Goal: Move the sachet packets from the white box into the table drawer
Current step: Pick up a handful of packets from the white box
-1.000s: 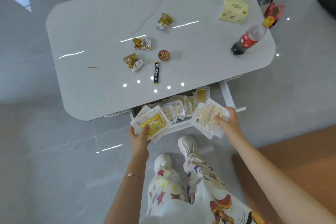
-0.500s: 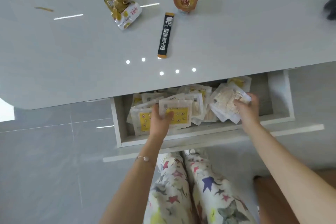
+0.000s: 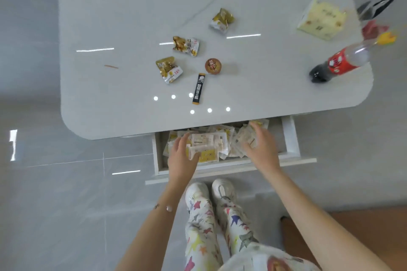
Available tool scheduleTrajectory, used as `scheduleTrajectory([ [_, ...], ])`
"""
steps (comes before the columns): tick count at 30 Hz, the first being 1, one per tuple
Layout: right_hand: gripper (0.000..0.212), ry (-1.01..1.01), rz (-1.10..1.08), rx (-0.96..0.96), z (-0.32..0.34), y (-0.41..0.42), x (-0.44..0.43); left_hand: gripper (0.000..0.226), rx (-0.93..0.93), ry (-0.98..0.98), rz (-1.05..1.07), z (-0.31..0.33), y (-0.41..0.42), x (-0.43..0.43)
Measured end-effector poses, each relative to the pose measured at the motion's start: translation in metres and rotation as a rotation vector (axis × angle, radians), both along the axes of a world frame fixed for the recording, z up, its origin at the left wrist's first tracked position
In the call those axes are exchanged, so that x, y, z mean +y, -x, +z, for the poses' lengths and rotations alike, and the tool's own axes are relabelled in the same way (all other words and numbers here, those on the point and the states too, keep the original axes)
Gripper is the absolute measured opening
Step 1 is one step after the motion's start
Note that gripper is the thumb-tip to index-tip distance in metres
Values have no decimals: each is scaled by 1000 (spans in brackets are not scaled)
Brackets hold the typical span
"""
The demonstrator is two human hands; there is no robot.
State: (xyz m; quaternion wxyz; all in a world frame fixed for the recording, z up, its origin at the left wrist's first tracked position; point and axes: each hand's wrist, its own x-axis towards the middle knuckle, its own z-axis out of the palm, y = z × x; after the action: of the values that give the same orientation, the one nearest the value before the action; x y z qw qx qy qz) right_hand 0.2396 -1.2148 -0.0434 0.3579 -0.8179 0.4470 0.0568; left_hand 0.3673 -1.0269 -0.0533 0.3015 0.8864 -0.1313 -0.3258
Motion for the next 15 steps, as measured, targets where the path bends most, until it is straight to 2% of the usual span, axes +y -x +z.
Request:
scheduleTrajectory([
  [3, 60, 131, 232, 45, 76, -16, 8, 63, -68, -38, -13, 72, -3, 13],
  [7, 66, 239, 440, 130, 156, -25, 19, 68, -277, -156, -128, 149, -3, 41],
  [15, 66, 396, 740, 145, 261, -48, 67, 69, -442, -312, -126, 254, -1, 109],
])
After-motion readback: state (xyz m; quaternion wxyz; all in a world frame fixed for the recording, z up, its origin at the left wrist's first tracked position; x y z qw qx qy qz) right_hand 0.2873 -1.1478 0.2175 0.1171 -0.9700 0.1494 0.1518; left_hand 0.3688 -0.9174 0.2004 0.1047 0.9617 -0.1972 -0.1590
